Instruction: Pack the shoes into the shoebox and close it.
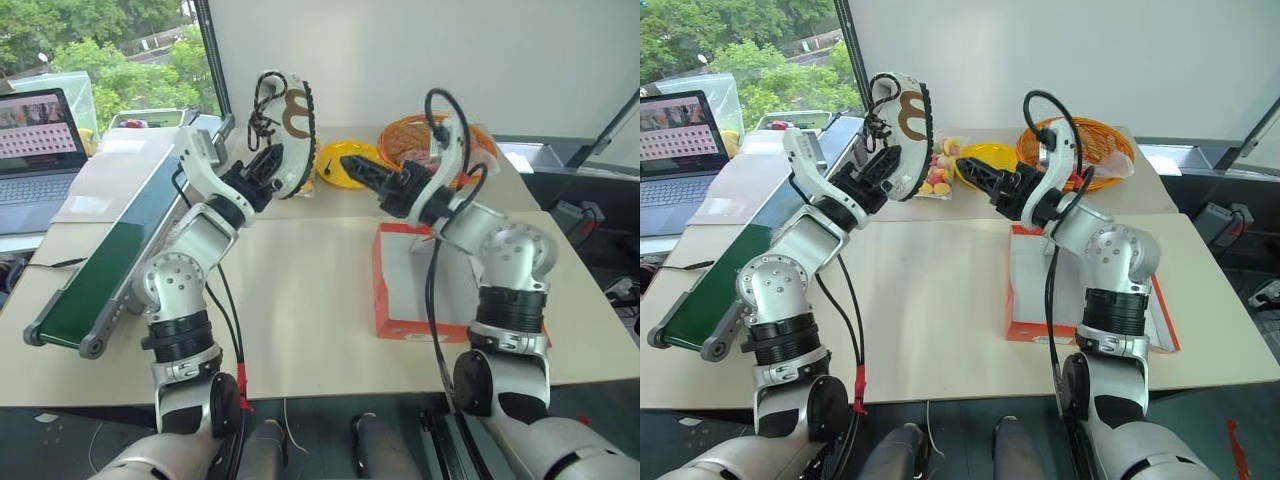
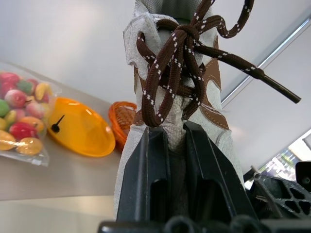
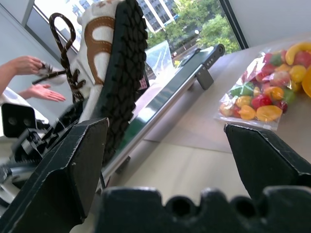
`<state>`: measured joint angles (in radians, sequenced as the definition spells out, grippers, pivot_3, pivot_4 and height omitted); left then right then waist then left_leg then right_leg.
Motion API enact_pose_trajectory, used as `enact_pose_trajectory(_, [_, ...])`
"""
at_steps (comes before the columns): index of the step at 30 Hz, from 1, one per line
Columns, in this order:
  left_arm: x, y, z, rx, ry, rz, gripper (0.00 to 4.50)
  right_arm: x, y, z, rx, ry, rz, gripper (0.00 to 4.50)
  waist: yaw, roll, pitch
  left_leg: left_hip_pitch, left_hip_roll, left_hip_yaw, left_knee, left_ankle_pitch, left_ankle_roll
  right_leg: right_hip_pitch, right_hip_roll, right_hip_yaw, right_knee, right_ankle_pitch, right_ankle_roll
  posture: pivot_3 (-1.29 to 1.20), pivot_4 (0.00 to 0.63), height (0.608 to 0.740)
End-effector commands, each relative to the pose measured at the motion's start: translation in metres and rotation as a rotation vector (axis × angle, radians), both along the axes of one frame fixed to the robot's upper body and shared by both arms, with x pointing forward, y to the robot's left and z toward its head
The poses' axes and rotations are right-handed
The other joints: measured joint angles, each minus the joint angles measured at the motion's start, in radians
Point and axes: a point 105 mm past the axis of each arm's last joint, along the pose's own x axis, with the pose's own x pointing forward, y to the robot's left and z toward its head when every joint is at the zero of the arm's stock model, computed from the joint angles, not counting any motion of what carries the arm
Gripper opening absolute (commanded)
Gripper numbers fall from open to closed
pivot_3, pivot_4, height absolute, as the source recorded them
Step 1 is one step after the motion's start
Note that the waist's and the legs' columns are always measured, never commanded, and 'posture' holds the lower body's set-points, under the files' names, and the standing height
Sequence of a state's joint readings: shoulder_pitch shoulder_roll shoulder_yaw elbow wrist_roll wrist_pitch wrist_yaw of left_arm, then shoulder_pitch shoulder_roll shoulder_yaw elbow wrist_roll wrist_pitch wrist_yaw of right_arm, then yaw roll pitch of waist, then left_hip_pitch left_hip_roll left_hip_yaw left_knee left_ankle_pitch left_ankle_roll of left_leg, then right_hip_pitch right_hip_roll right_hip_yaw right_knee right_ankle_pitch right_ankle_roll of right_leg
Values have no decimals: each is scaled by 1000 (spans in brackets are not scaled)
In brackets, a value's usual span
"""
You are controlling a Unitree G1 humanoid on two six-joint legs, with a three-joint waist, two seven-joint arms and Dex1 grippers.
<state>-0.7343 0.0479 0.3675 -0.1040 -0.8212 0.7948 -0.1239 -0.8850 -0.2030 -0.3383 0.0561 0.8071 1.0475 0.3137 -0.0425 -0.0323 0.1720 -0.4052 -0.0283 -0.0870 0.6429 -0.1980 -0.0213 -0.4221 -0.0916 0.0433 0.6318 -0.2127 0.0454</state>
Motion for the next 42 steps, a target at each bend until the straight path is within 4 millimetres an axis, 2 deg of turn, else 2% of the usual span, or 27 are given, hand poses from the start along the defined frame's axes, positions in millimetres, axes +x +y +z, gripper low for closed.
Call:
enact_pose_trajectory(1, [-7, -24, 14, 4, -71, -45, 22, -10, 2, 20, 20, -60, 24, 4500, 3, 0, 0, -1, 0, 0, 0, 0, 0, 0, 0, 0, 0, 0, 0, 0, 150, 740])
enact_pose_trajectory(4, [-9, -31, 16, -15, -77, -60, 22, -12, 4, 19, 12, -54, 25, 4500, 3, 0, 0, -1, 0, 0, 0, 0, 0, -1, 0, 0, -1, 0, 0, 0, 150, 740])
enact_pose_trajectory(8, [-14, -53, 14, -21, -72, -108, 22, -13, 6, 16, 0, -47, 21, 4500, -1, 0, 0, -1, 0, 1, 0, 0, 1, -1, 0, 0, -1, 0, 0, 0, 150, 740])
enact_pose_trajectory(12, [-16, -62, 17, -38, -73, -124, 22, -11, 5, 14, -7, -43, 8, 4500, -1, 0, 0, -1, 0, 1, 0, 0, 1, 0, 0, 0, -1, 0, 0, 0, 150, 740])
enact_pose_trajectory(15, [-18, -65, 21, -52, -76, -135, 0, -8, 3, 13, -6, -41, -7, 3857, -2, 0, 0, -1, 0, 1, 0, 0, 1, -1, 0, 0, -1, 0, 0, 0, 150, 740])
enact_pose_trajectory(23, [-18, -47, 22, -44, -70, -97, 0, -13, 6, 17, 12, -63, 23, 1247, -1, 0, 0, -1, 0, 1, 0, 0, 1, -1, 0, 0, -1, 0, 0, 0, 150, 740])
enact_pose_trajectory(25, [-17, -42, 20, -28, -62, -76, 0, -14, 7, 18, 16, -68, 34, 804, -2, 0, 0, -1, 0, 1, 0, 0, 1, -1, 0, 0, -1, 0, 0, 0, 150, 740])
enact_pose_trajectory(27, [-17, -39, 19, -24, -58, -73, 0, -14, 9, 18, 17, -71, 42, 577, -1, 0, 0, -1, 0, 1, 0, 0, 1, -1, 0, 0, -1, 0, 0, 0, 150, 740])
enact_pose_trajectory(29, [-20, -39, 18, -40, -53, -91, 957, -14, 10, 18, 16, -72, 47, 555, -1, 0, 0, -1, 0, 1, 0, 0, 1, -1, 0, 0, -1, 0, 0, 0, 150, 740])
enact_pose_trajectory(30, [-22, -38, 18, -39, -50, -97, 1168, -13, 10, 17, 14, -72, 47, 549, -2, 0, 0, -1, 0, 1, 0, 0, 1, -1, 0, 0, -1, 0, 0, 0, 150, 740])
enact_pose_trajectory(32, [-26, -36, 19, -29, -47, -114, 1988, -12, 10, 17, 9, -74, 44, 523, -2, 0, 0, -1, 0, 1, 0, 0, 1, -1, 0, 0, -1, 0, 0, 0, 150, 740])
enact_pose_trajectory(34, [-33, -30, 19, -9, -49, -135, 2577, -11, 9, 17, 3, -77, 34, 510, -3, 0, 0, -1, 0, 1, 0, 0, 1, -1, 0, 0, -1, 0, 0, 0, 150, 740])
enact_pose_trajectory(39, [-53, 3, 4, 119, -33, -185, 2679, -1, -17, 25, -26, -93, -88, 493, -3, 1, 0, -1, 1, 1, 0, 0, 1, -1, 1, 1, 0, 0, 0, 0, 150, 740])
enact_pose_trajectory(42, [-62, 11, -11, 200, -2, -209, 2679, 0, -35, 31, -53, -95, -157, 436, 6, 1, 1, -1, 0, 1, 0, 0, 1, -1, 0, 0, -1, 0, 0, 0, 150, 740])
